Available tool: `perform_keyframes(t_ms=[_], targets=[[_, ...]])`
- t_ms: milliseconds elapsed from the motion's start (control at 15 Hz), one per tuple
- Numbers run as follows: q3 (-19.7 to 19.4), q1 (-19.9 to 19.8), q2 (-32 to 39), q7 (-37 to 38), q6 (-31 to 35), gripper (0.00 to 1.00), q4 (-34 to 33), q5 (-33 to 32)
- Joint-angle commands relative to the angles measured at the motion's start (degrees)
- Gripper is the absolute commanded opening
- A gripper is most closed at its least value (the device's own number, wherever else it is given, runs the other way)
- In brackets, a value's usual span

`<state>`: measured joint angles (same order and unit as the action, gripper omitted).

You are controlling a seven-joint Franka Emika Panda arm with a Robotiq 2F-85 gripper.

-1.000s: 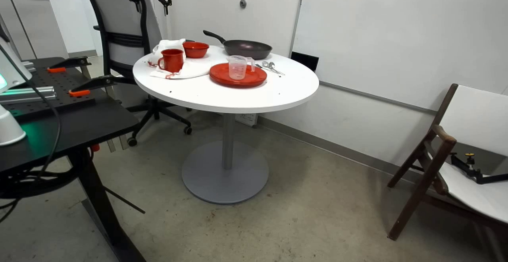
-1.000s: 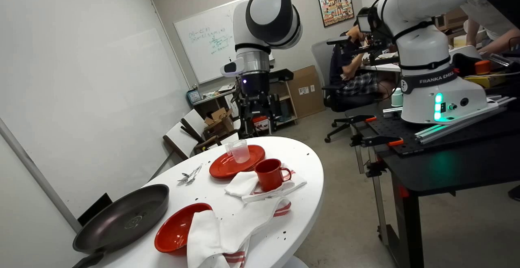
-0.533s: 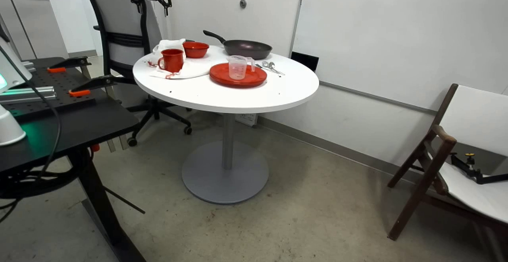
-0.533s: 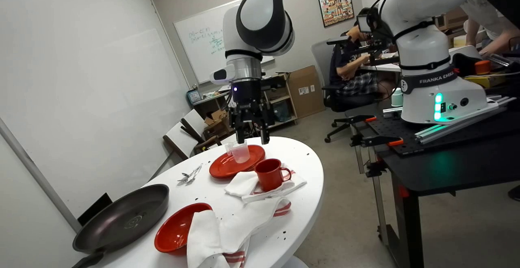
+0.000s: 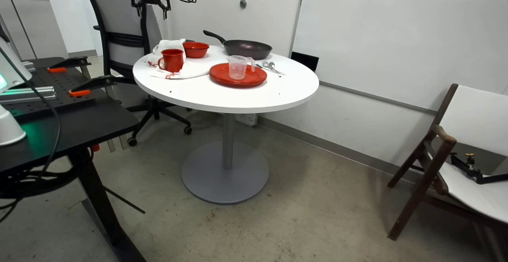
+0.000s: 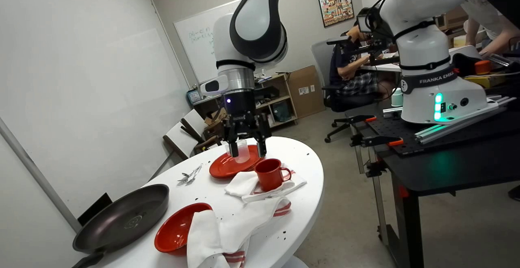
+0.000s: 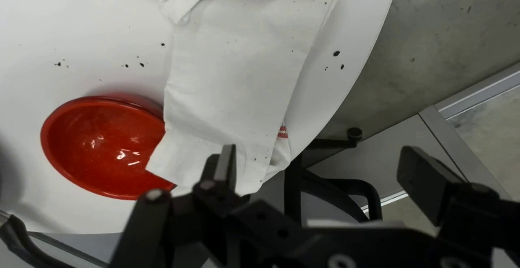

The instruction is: Use the tea towel to wipe the table

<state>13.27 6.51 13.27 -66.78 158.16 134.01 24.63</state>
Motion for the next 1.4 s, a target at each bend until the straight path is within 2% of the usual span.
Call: perform_keyframes(t_ms=[0, 267, 400, 667, 933, 1133, 1267, 1333], targets=[[-0.47, -0.41, 2.21, 3.75, -0.70, 1.00, -1.39, -8.64], [-2.95, 0.68, 3.05, 11.57, -1.38, 1.00, -1.42, -20.87], [-3.07, 0.34, 3.34, 14.11, -1.71, 1.00, -1.64, -24.57], [-2.46, -0.75, 2.69, 17.76, -2.00, 1.00, -1.27, -26.47], [-3.78, -0.26, 0.77, 27.57, -1.25, 1.00, 0.05, -26.61], [-6.77, 1.66, -0.11, 38.08, -0.84, 1.00, 0.63, -32.98], [-7.17, 1.48, -0.41, 42.46, -2.04, 1.00, 0.56, -36.27], [-4.75, -0.73, 1.38, 38.27, -0.96, 1.00, -0.55, -33.84]])
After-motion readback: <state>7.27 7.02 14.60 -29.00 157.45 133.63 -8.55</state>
